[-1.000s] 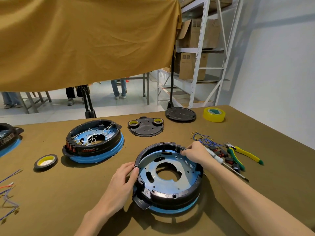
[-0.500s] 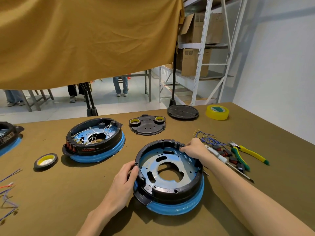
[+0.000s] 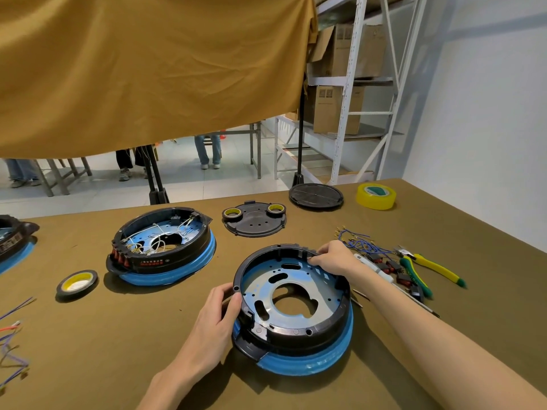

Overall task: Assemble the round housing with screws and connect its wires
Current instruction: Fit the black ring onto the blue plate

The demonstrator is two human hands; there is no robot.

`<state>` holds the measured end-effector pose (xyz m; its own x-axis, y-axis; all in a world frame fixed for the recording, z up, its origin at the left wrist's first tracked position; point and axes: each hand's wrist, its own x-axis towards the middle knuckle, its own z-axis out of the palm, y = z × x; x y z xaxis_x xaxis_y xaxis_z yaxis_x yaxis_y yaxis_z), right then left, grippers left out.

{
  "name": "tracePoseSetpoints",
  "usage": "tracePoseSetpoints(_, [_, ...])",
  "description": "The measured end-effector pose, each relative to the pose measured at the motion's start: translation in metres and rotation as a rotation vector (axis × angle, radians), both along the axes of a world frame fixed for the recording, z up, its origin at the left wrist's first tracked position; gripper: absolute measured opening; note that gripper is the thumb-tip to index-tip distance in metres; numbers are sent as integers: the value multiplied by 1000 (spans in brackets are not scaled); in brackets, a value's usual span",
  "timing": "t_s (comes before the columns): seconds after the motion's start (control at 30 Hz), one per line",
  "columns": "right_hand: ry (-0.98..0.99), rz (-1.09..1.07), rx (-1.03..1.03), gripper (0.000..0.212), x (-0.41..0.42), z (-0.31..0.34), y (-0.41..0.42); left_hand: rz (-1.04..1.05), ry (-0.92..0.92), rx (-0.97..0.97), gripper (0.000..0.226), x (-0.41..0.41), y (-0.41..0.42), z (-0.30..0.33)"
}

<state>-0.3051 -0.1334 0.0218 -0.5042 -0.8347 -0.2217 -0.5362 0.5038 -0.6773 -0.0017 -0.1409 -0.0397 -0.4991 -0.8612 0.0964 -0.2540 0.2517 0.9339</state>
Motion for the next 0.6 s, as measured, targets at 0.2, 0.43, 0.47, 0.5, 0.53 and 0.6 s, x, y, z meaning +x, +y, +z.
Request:
tracePoseSetpoints(0.2, [-5,1,-45,70,-2,4,17,6,-20,-10,83,-2,2,2])
tracePoseSetpoints(0.43, [164,98,-18,37,1,-1,36,13,-44,-16,65,-6,8,8])
tracePoseSetpoints(0.47, [186,102,-40,37,3,-4,36,9,-41,-16,64,-5,9,8])
tracePoseSetpoints(0.5, [201,100,-61,37,5,-5,35,7,-43,-16,64,-4,10,9])
tracePoseSetpoints(0.53, [208,97,-78,37,7,-6,34,8,-49,-18,64,-4,10,9])
tracePoseSetpoints(0.6, [207,99,-96,37,7,-6,31,13,-63,-24,66,-3,12,9])
